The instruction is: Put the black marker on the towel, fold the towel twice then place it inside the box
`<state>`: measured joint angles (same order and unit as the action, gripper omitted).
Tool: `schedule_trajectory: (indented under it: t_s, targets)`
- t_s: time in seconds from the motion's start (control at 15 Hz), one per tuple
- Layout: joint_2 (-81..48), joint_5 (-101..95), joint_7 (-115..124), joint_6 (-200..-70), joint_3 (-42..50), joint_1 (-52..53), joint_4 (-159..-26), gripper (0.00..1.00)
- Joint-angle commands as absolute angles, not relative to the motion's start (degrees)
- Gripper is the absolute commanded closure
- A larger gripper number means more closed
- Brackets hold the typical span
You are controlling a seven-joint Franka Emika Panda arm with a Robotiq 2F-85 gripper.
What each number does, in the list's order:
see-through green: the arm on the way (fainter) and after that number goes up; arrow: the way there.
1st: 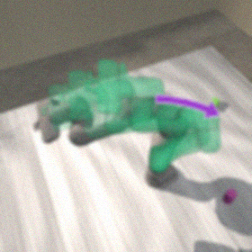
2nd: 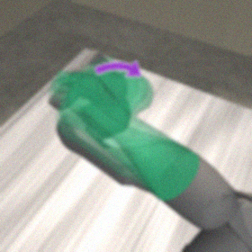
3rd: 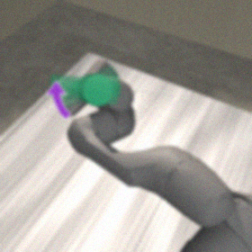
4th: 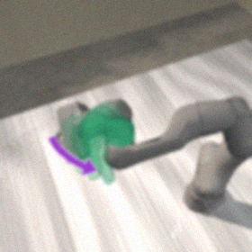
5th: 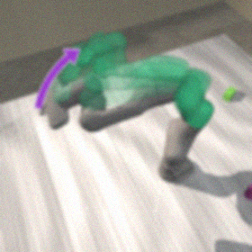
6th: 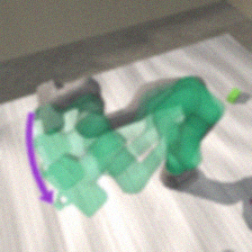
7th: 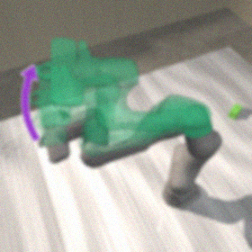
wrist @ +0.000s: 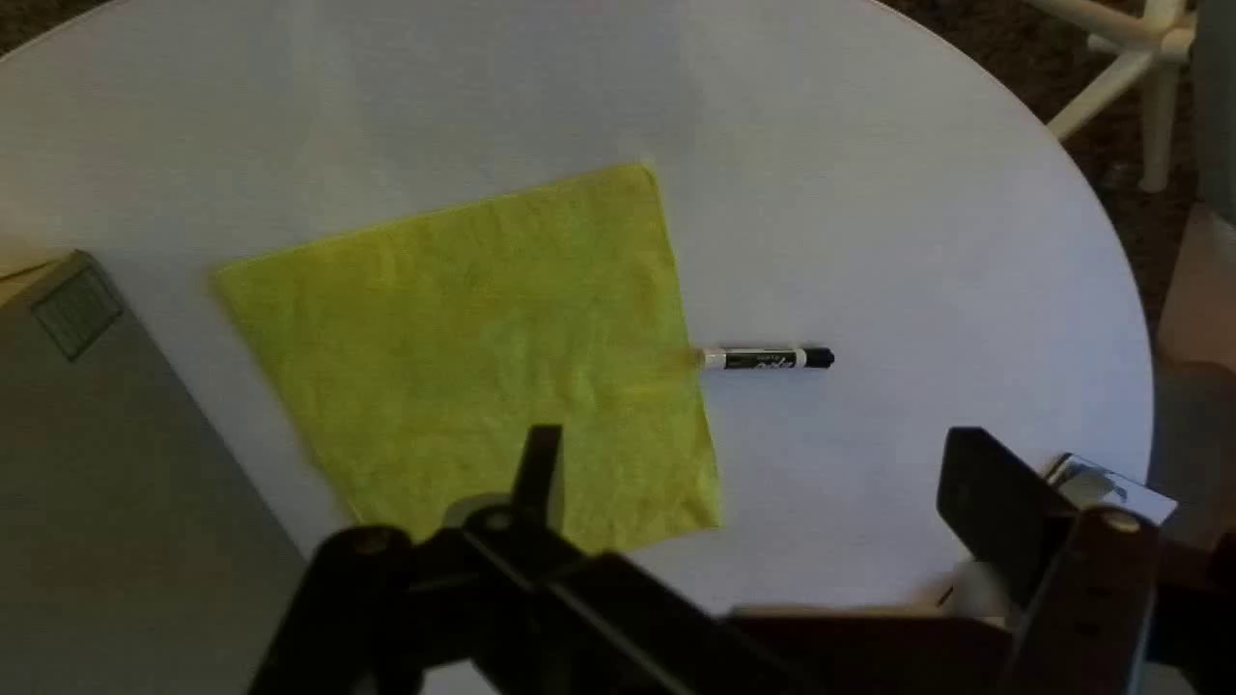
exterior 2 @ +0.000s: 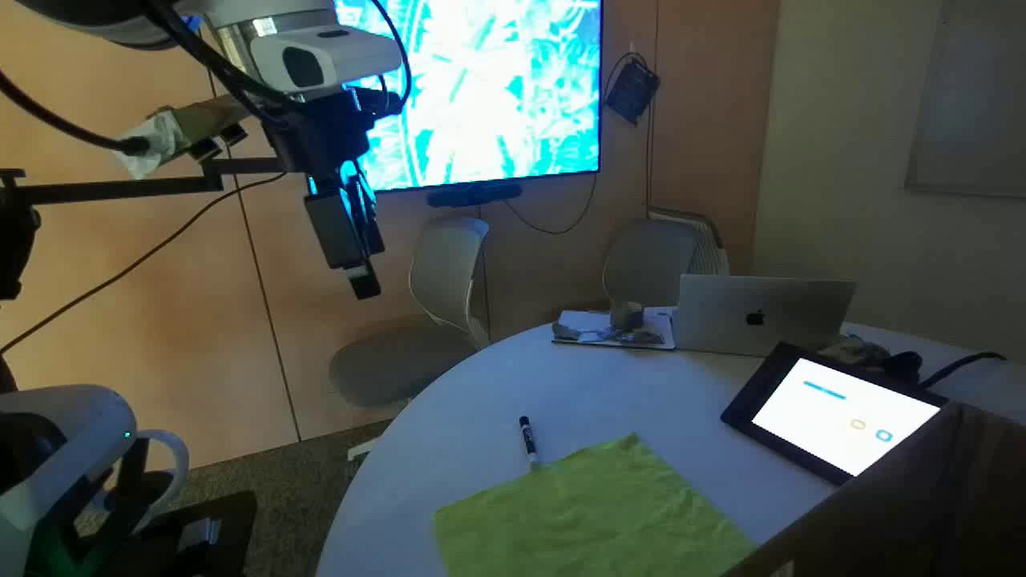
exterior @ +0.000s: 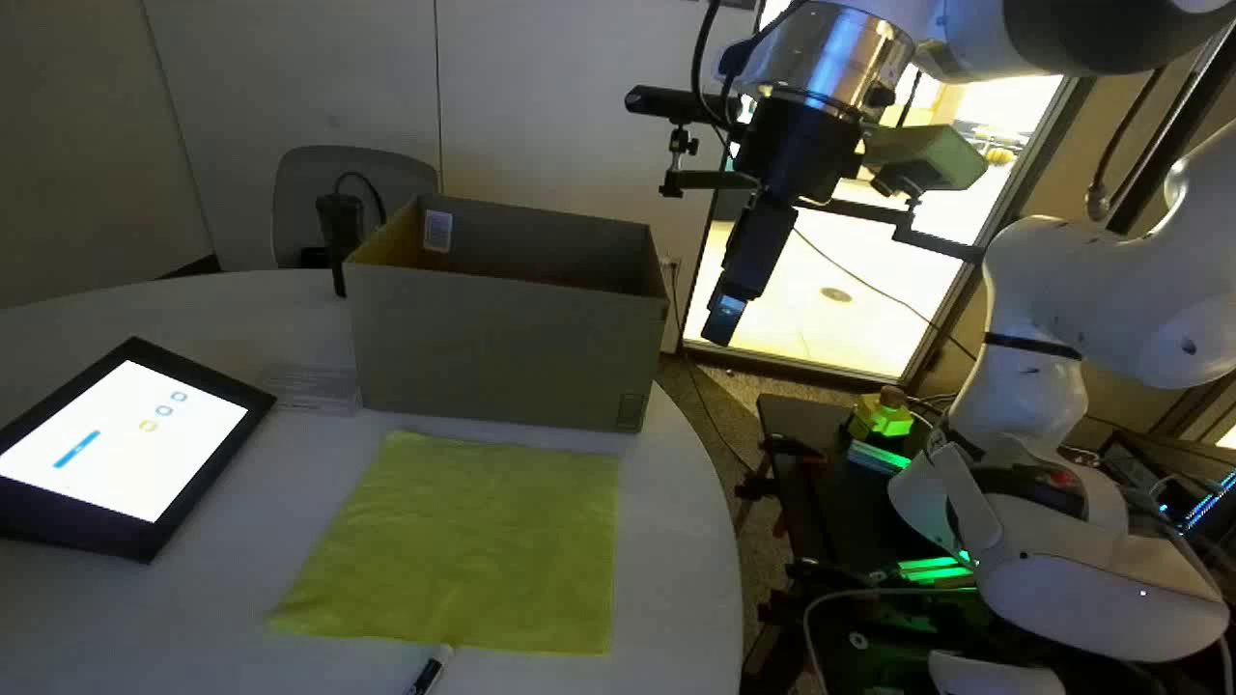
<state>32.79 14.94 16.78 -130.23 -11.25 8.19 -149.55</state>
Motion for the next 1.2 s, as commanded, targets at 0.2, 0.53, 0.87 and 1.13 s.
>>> schedule_trajectory:
  t_s: [0.2,0.53,0.87,1.13]
  targets:
    - [32.97,14.75,16.9,-130.08,-11.03,8.37,-149.23,0.0]
    - [30.07,15.14,15.9,-132.15,-11.13,8.75,-148.52,0.0]
    - [17.45,13.11,15.69,-144.08,-14.4,9.36,-146.35,0.0]
    - [3.62,7.89,15.72,-153.68,-17.31,10.32,-142.13,0.0]
